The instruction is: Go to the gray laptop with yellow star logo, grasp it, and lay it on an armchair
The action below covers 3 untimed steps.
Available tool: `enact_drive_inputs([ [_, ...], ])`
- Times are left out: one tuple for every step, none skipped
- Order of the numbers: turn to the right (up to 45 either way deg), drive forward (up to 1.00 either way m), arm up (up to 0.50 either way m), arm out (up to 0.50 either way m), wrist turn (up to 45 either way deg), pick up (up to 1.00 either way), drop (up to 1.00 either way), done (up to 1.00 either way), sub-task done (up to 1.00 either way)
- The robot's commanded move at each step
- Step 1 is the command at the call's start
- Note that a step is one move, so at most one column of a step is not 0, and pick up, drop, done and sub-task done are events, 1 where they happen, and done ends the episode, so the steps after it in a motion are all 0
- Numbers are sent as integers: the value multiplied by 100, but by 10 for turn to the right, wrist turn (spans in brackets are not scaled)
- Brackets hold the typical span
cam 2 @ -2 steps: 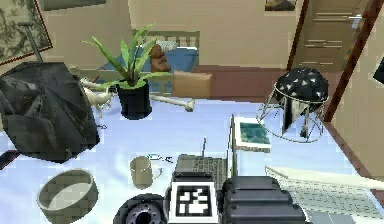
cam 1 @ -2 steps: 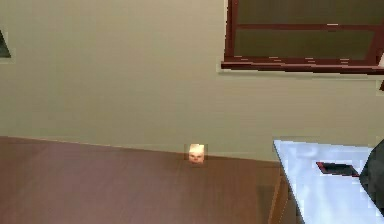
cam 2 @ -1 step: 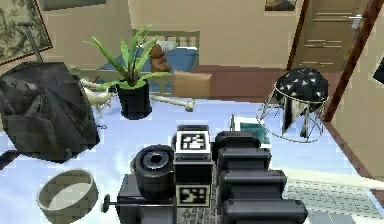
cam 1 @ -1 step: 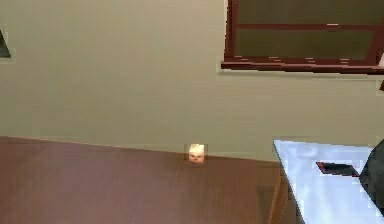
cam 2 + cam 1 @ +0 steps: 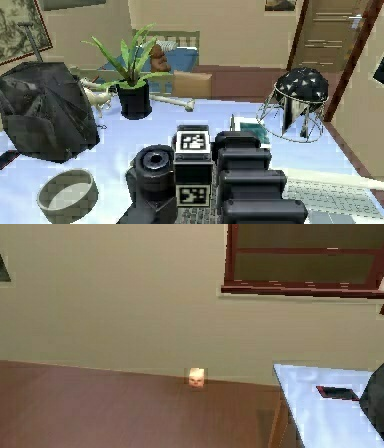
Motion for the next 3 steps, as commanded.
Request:
enact_drive_inputs([
  [0,0,0,0,450,0,0,0,0],
  [0,0,0,0,450,0,0,0,0],
  [0,0,0,0,300,0,0,0,0],
])
